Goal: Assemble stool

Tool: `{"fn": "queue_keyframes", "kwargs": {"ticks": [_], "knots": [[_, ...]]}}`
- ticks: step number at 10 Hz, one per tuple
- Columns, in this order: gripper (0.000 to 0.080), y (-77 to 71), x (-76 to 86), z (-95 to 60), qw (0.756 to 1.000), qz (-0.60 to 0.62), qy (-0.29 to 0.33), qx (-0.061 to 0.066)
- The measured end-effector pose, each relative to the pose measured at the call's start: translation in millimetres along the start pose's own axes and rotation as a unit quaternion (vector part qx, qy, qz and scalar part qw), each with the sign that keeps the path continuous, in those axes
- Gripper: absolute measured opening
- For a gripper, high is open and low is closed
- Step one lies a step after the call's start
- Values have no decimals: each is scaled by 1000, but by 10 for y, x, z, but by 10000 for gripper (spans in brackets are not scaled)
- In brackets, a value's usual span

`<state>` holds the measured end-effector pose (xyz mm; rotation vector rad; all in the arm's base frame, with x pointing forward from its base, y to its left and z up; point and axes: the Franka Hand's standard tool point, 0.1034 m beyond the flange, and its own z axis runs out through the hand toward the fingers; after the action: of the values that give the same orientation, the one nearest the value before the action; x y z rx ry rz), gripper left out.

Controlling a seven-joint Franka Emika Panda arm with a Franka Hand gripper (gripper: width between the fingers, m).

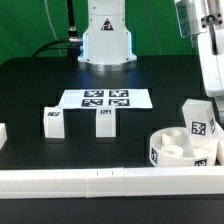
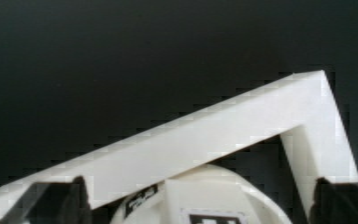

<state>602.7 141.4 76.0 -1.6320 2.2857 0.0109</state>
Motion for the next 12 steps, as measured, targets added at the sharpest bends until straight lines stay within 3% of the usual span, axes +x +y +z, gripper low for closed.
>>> {"fn": "queue_keyframes", "kwargs": {"ticks": [2, 6, 7, 8, 10, 12], "knots": [[643, -139, 37, -243, 998, -54, -13, 18], [649, -99, 46, -190, 984, -180, -9, 13], [649, -31, 11, -177, 967, -254, -5, -15], [649, -10, -5, -214, 947, -319, 0, -34], [649, 24, -43, -341, 915, -401, -9, -46], [649, -8, -41, -350, 883, -467, -12, -43]]}}
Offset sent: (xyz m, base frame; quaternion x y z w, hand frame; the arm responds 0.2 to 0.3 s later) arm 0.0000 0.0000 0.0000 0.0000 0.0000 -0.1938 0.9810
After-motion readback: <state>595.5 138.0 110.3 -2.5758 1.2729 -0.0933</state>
